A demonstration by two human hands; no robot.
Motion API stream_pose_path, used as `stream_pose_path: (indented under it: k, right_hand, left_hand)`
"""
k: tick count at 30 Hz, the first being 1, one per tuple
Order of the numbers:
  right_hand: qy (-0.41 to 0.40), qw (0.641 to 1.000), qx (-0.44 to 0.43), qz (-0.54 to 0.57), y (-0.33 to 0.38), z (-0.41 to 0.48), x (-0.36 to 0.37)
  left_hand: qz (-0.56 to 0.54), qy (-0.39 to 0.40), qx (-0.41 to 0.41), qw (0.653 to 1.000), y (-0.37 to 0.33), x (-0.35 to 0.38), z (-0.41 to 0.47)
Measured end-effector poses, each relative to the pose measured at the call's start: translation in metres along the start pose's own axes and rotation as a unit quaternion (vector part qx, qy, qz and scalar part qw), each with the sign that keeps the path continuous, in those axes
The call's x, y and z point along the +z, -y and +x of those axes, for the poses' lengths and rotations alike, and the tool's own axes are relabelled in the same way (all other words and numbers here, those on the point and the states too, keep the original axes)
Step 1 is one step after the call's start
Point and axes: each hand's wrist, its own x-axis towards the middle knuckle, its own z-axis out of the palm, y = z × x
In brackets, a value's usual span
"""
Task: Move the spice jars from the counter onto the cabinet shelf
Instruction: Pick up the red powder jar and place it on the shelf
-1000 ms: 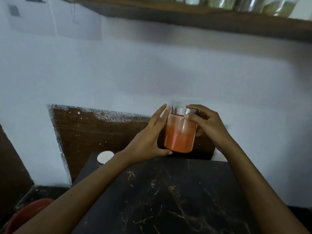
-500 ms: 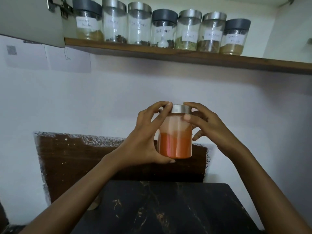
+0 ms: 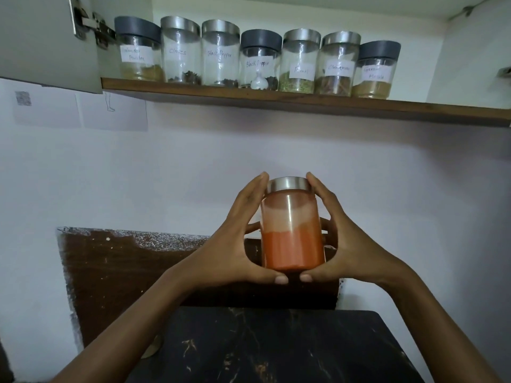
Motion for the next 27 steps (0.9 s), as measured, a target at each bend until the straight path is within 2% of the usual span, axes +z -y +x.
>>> stream_pose_path:
  k: [6,14,21,27]
  right_hand:
    - [-0.013,0.998,-0.017,-0.056,0.004,0.000,0.004]
    - [0.030,0.999,0.041,-0.011,0.001,-0.007,-0.008]
    - [0.005,0.997,0.003,-0.073,0.003,-0.003,0.003]
    - [0.021,0.997,0.027,-0.067,0.002,-0.005,-0.003]
  left_hand:
    - [0.085,0.004,0.029,0.996,-0.007,0.005,0.007]
    - [0.027,-0.013,0.016,0.999,-0.008,0.002,0.000]
    - [0.063,0.025,0.012,0.998,-0.005,0.002,0.000]
    - [0.020,-0.003,0.013,1.000,-0.003,-0.002,-0.002]
